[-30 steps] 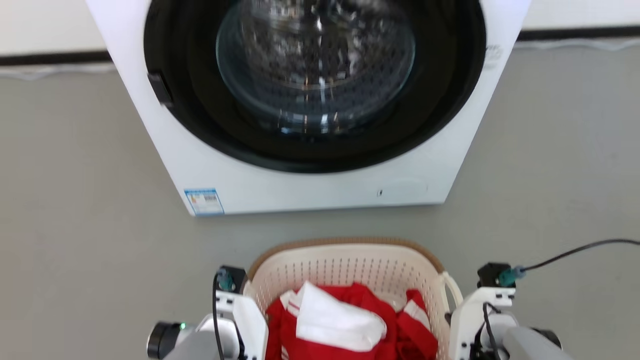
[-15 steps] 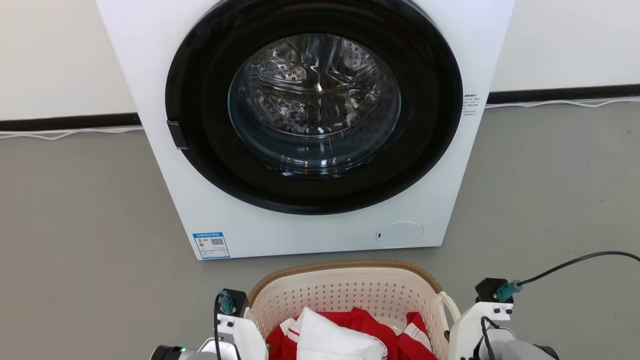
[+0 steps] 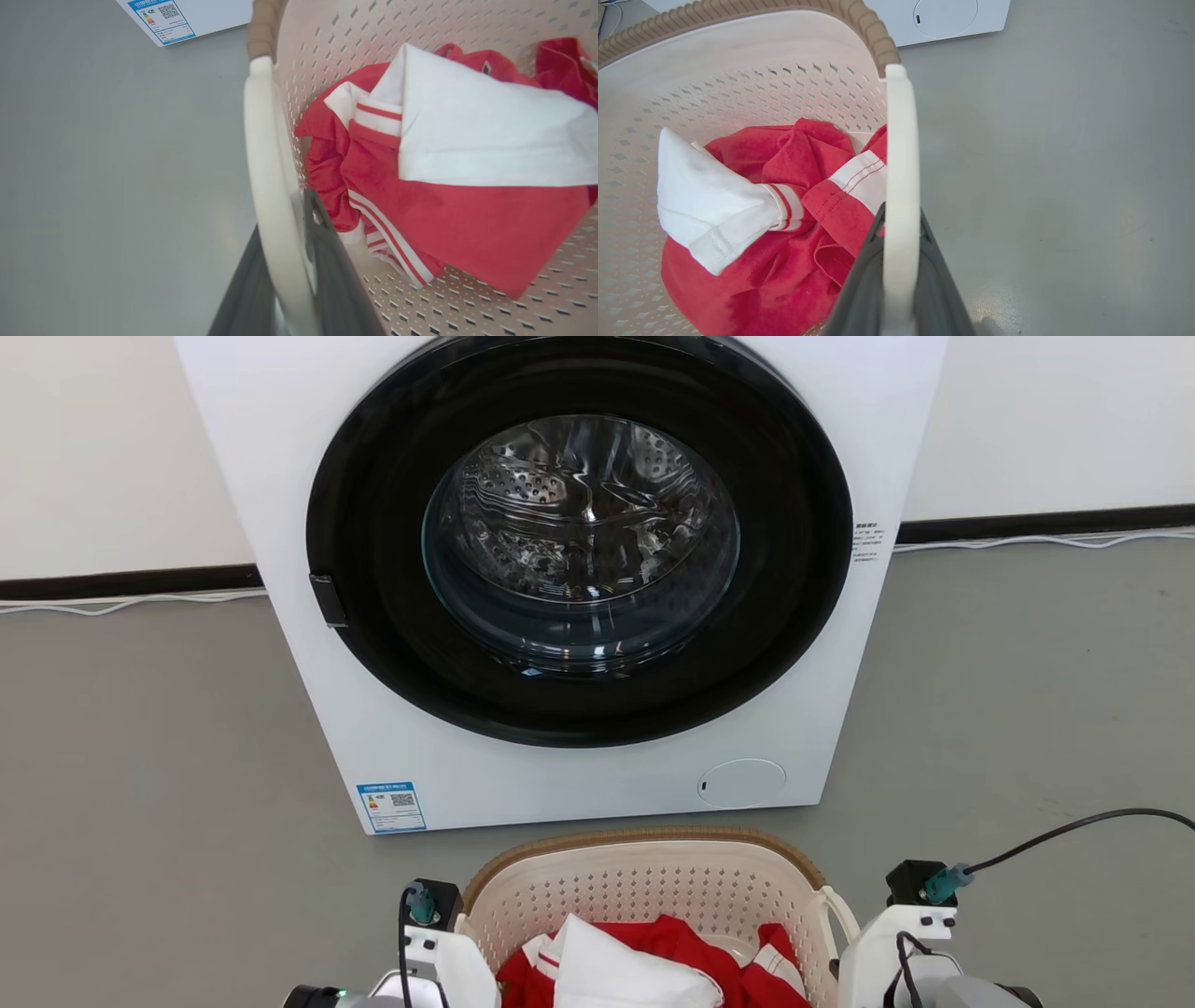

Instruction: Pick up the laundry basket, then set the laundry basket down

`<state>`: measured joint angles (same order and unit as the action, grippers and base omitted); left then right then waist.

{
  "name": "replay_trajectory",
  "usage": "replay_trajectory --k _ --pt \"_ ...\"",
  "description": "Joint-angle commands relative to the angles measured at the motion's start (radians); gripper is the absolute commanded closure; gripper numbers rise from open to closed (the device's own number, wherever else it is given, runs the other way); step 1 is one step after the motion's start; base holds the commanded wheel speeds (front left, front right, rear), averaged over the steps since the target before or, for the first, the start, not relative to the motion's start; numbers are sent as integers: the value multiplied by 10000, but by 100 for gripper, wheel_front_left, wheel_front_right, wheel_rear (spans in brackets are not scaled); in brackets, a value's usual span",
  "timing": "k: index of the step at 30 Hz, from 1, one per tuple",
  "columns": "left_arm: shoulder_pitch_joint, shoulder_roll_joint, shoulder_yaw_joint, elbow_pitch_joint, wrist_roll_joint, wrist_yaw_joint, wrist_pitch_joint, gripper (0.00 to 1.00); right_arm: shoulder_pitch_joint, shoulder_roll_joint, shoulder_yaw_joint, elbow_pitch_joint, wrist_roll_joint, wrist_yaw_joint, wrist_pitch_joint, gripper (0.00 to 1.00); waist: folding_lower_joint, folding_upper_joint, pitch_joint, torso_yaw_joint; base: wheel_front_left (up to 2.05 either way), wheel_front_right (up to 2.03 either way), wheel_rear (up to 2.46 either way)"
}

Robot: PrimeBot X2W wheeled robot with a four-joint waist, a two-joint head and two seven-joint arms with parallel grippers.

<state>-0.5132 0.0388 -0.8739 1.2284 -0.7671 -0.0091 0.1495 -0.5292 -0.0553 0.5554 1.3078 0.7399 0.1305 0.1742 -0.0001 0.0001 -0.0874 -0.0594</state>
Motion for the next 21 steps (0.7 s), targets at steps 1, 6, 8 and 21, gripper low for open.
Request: replay_trajectory --k 1,6,8,21 --pt "-300 114 126 -237 -67 -49 -123 100 -187 51 197 -173 27 2 -184 100 1 -1 12 -8 0 0 0" --pt "-362 114 -16 -207 -167 -27 -132 100 -248 51 212 -172 57 2 -182 100 1 -1 51 -38 0 0 0" --pt "-378 114 -70 -186 -206 -31 -129 100 -270 51 226 -172 88 2 -191 100 1 -1 64 -39 0 0 0" --pt "-575 114 -339 -79 -447 -43 -236 100 -339 51 344 -171 216 2 -317 100 1 -1 225 22 0 0 0"
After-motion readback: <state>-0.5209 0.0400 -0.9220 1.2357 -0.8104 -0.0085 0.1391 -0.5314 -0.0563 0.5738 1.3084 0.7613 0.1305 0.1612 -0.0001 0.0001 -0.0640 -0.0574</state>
